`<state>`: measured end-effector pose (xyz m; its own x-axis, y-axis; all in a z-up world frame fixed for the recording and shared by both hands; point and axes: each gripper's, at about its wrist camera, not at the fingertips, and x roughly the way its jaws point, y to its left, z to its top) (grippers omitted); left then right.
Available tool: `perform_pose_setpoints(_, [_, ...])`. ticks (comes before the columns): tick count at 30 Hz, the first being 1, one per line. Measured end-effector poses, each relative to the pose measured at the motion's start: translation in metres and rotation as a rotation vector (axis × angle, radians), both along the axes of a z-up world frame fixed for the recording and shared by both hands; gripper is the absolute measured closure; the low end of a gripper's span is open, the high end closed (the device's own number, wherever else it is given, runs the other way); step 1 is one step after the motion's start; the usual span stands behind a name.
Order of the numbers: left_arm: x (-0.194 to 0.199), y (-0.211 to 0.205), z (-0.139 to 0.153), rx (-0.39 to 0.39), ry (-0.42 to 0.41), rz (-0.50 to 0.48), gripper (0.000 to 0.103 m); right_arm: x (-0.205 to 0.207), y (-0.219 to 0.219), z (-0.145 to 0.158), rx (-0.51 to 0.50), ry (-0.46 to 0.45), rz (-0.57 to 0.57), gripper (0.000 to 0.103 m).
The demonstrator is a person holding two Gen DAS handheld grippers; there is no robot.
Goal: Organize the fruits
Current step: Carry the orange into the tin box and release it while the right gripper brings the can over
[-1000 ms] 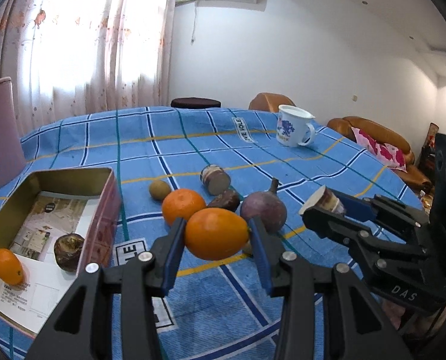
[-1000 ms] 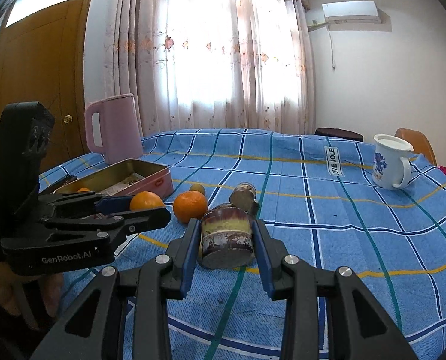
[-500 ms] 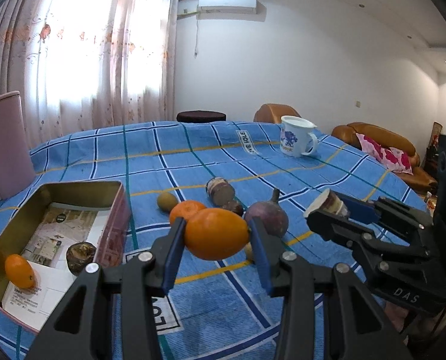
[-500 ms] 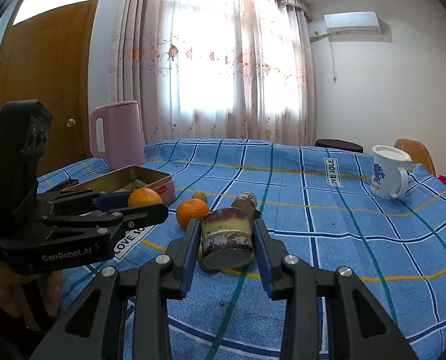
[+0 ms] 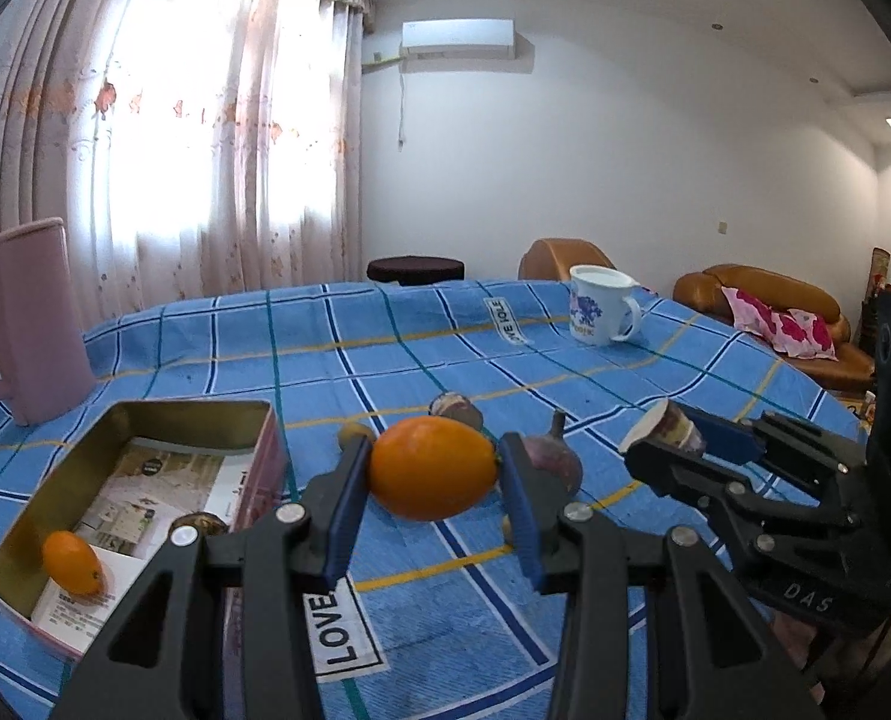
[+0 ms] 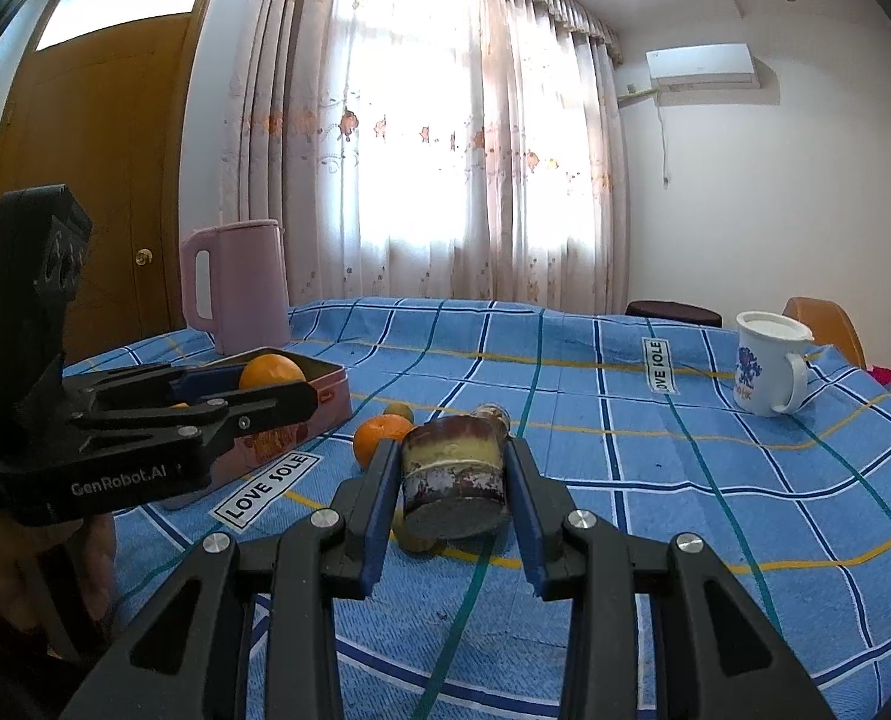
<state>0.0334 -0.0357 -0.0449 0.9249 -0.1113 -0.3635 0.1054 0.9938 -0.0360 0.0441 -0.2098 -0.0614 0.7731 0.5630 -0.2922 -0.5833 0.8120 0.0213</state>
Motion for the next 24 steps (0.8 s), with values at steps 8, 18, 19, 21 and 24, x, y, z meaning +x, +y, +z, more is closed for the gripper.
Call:
perform_pose_setpoints(8, [-0.008,0.002,0.007,0.024,-0.041,0.025,0.059,0.002,-0.003,0.0,0.018,0.004,-0.012,0.066])
perform_pose_setpoints(18, [-0.015,0.026,0.017,-0.001,-0.057,0.068,0.059,0.007,0.017,0.012,-0.01,0.021,0.009,0.066])
perform_pose_setpoints(19, [-0.015,0.029,0.018,-0.006,-0.055,0.074,0.059,0.008,0.019,0.013,-0.012,0.02,0.016,0.066])
perform_pose_setpoints(21, [-0.016,0.039,0.02,-0.017,-0.054,0.089,0.059,0.01,0.028,0.018,-0.013,0.023,0.038,0.066])
perform_pose_setpoints(24, [-0.017,0.059,0.024,-0.04,-0.051,0.123,0.059,0.013,0.045,0.028,-0.01,0.034,0.087,0.066])
